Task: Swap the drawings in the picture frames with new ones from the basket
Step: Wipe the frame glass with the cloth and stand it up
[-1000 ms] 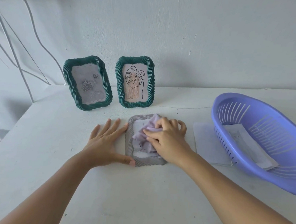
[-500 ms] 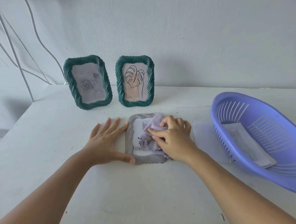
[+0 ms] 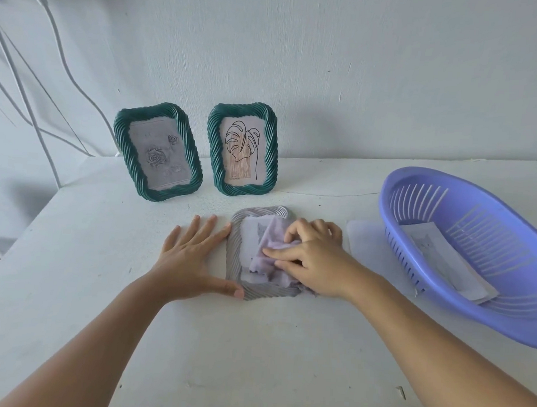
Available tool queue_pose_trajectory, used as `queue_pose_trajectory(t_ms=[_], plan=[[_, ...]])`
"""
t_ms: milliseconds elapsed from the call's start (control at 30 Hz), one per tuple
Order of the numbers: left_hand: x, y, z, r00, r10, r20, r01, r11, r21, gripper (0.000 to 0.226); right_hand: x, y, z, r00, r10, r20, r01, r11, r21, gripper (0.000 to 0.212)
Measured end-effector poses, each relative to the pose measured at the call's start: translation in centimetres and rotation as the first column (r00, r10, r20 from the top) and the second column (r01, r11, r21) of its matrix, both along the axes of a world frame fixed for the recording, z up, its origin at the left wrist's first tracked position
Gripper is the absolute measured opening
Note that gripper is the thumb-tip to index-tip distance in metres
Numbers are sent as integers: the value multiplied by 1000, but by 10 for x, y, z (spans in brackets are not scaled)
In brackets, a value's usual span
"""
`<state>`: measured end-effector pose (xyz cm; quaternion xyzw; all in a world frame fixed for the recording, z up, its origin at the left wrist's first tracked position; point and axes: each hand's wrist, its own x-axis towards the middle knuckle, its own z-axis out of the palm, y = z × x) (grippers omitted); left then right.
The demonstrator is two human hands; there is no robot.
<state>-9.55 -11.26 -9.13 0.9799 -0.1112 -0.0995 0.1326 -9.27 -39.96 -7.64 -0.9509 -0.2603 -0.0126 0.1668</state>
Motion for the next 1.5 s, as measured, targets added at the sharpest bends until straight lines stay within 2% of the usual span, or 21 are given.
queue_pose_trajectory(t_ms=[167, 300, 400, 567, 700, 800, 900, 1033, 1233, 1367, 1433, 1500], plan=[[0, 0, 1, 1000, -3, -6, 3, 1000, 9, 138, 12, 21, 9, 986, -162, 51, 163, 987, -14, 31], [0, 0, 2, 1000, -2, -7, 2, 1000, 11, 138, 3, 31, 5, 998, 10, -62, -7, 999, 45, 31], [0, 0, 1, 1000, -2, -5, 2, 1000, 9, 139, 4, 8, 7, 991, 93, -92, -93, 996, 3, 32], [-1, 0, 2, 1000, -5, -10, 5, 1000, 7, 139, 14, 13, 12, 995, -86, 43, 89, 995, -53, 29], [-1, 0, 2, 1000, -5, -6, 5, 1000, 10, 139, 5, 38, 9, 997, 53, -52, -53, 999, 12, 30], [-1, 0, 2, 1000, -2, -4, 2, 1000, 11, 140, 4, 18, 10, 988, 118, -100, -120, 993, -10, 30], [0, 0, 1, 1000, -3, -4, 3, 1000, 7, 139, 11, 1, 14, 995, 62, -74, -65, 997, -43, 29], [0, 0, 1, 1000, -6, -7, 6, 1000, 10, 139, 12, 22, 14, 998, -59, 8, 59, 997, -42, 31], [0, 0, 2, 1000, -4, -7, 4, 1000, 14, 141, 7, 13, 13, 985, 141, -103, -144, 989, -21, 29], [-1, 0, 2, 1000, -8, -7, 8, 1000, 9, 140, 15, -1, 15, 999, 39, -37, -41, 998, -41, 28], [0, 0, 2, 1000, -11, -11, 11, 1000, 17, 138, 16, 12, 15, 999, -45, 18, 46, 998, -49, 29], [0, 0, 2, 1000, -11, -14, 12, 1000, 24, 138, 11, 30, 12, 998, -59, 15, 59, 998, -31, 29]])
